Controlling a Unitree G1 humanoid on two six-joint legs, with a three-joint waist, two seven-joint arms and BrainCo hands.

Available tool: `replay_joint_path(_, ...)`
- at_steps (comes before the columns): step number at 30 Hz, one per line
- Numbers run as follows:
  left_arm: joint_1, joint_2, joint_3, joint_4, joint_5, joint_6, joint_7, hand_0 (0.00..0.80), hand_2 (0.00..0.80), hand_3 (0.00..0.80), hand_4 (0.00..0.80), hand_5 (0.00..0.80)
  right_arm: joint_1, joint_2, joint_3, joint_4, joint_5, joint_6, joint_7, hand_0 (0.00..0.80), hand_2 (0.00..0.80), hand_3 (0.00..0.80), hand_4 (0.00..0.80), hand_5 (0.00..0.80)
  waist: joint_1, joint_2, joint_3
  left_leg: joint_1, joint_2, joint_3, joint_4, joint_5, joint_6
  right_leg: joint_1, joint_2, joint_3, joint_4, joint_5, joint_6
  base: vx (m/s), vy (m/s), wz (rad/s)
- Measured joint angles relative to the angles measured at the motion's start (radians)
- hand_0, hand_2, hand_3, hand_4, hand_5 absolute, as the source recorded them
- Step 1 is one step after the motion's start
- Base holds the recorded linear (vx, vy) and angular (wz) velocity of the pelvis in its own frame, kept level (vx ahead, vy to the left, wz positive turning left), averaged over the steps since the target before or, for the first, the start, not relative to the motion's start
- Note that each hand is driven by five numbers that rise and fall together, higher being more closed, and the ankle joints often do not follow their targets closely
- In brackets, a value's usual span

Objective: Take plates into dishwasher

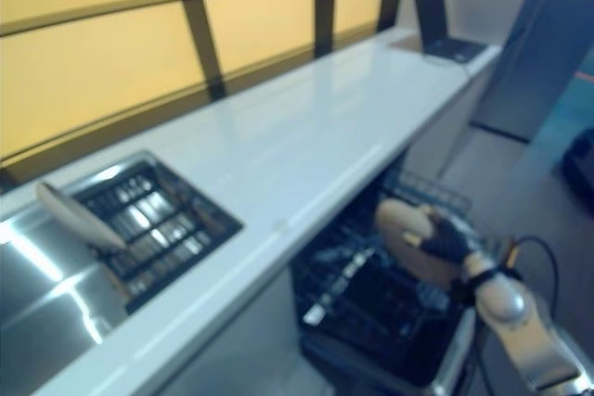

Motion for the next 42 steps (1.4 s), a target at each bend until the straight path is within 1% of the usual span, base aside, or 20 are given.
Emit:
replay_joint_path(3, 0.0, 0.0, 0.0, 0.0, 0.002, 0.0, 0.0, 0.0, 0.0, 0.0, 0.0, 0.0, 0.003, 0.008, 0.039, 0.002, -0.034, -0.013, 0.001, 0.8, 0.8, 0.8, 0.8, 0.8, 0.0, 0.0, 0.0, 0.0, -0.001, -0.006, 0.0, 0.001, 0.001, 0.003, 0.0, -0.008, 0.0, -0.001, 0.001, 0.019, -0.014, 0.07)
replay_joint_path(6, 0.001, 0.0, 0.0, 0.0, 0.002, 0.001, 0.0, 0.0, 0.0, 0.0, 0.0, 0.0, 0.004, 0.008, 0.049, 0.004, -0.044, -0.018, 0.001, 0.8, 0.8, 0.8, 0.8, 0.8, 0.005, 0.0, 0.0, -0.001, -0.002, -0.009, 0.0, 0.002, 0.002, 0.005, 0.0, -0.01, 0.0, -0.001, 0.001, 0.009, -0.006, 0.02)
replay_joint_path(9, 0.001, 0.0, -0.001, 0.0, 0.002, 0.001, 0.0, 0.0, 0.0, 0.0, 0.0, 0.0, 0.004, 0.011, 0.055, 0.006, -0.047, -0.018, 0.001, 0.8, 0.8, 0.8, 0.8, 0.8, 0.014, 0.0, 0.0, -0.001, -0.002, -0.01, 0.0, 0.002, 0.002, 0.005, 0.0, -0.011, 0.0, -0.001, 0.001, 0.0, 0.0, 0.0)
replay_joint_path(11, 0.001, 0.0, -0.002, -0.002, 0.003, 0.002, -0.001, 0.0, 0.0, 0.0, 0.0, 0.0, 0.003, 0.011, 0.079, 0.008, -0.054, -0.018, 0.001, 0.8, 0.8, 0.8, 0.8, 0.8, 0.025, -0.001, 0.001, -0.001, -0.002, -0.01, 0.0, 0.002, 0.002, 0.005, 0.0, -0.012, 0.0, -0.001, 0.001, 0.0, 0.0, 0.0)
replay_joint_path(17, -0.001, 0.0, -0.004, -0.009, 0.004, 0.003, -0.001, 0.0, 0.0, 0.0, 0.0, 0.0, -0.003, 0.028, 0.132, 0.021, -0.063, -0.018, 0.002, 0.8, 0.8, 0.8, 0.8, 0.8, 0.028, -0.006, 0.004, -0.002, -0.002, -0.013, 0.0, 0.003, 0.002, 0.006, 0.0, -0.015, 0.0, -0.001, 0.001, 0.0, 0.0, 0.0)
replay_joint_path(20, -0.001, 0.0, -0.01, -0.01, 0.009, 0.003, -0.001, 0.0, 0.0, 0.0, 0.0, 0.0, -0.008, 0.047, 0.138, 0.041, -0.078, -0.016, 0.001, 0.8, 0.8, 0.8, 0.8, 0.8, 0.03, -0.011, 0.007, -0.003, -0.003, -0.018, 0.0, 0.004, 0.003, 0.007, 0.0, -0.019, 0.0, -0.001, 0.001, 0.004, -0.006, 0.04)
replay_joint_path(23, -0.001, 0.0, -0.011, -0.013, 0.028, 0.003, -0.002, 0.0, 0.0, 0.0, 0.0, 0.0, -0.014, 0.052, 0.172, 0.087, -0.085, -0.013, 0.0, 0.8, 0.8, 0.8, 0.8, 0.8, 0.031, -0.014, 0.009, -0.005, -0.003, -0.024, 0.0, 0.006, 0.003, 0.008, 0.0, -0.023, 0.0, -0.001, 0.001, 0.009, -0.007, 0.06)
replay_joint_path(28, -0.001, 0.001, -0.011, -0.013, 0.037, 0.004, -0.003, 0.0, 0.0, 0.0, 0.0, 0.0, -0.014, 0.056, 0.176, 0.154, -0.103, -0.011, -0.004, 0.8, 0.8, 0.8, 0.8, 0.8, 0.034, -0.013, 0.009, -0.017, -0.005, -0.037, 0.0, 0.011, 0.005, 0.005, 0.001, -0.039, 0.0, -0.002, 0.002, 0.014, -0.01, 0.09)
replay_joint_path(32, -0.001, 0.002, -0.011, -0.031, 0.037, 0.01, -0.004, 0.0, 0.0, 0.0, 0.0, 0.0, -0.014, 0.056, 0.183, 0.18, -0.122, -0.009, -0.013, 0.8, 0.8, 0.8, 0.8, 0.8, 0.054, -0.009, 0.012, -0.017, -0.005, -0.039, 0.0, 0.012, 0.005, 0.006, 0.001, -0.041, 0.0, -0.001, 0.002, 0.0, 0.0, 0.0)
replay_joint_path(42, -0.002, 0.003, -0.012, -0.039, 0.038, 0.013, -0.009, 0.0, 0.0, 0.0, 0.0, 0.0, -0.044, 0.078, 0.202, 0.266, -0.164, -0.008, -0.044, 0.8, 0.8, 0.8, 0.8, 0.8, 0.061, -0.008, 0.019, -0.025, -0.008, -0.054, 0.0, 0.015, 0.007, 0.007, 0.001, -0.053, 0.0, -0.002, 0.002, 0.0, -0.006, 0.03)
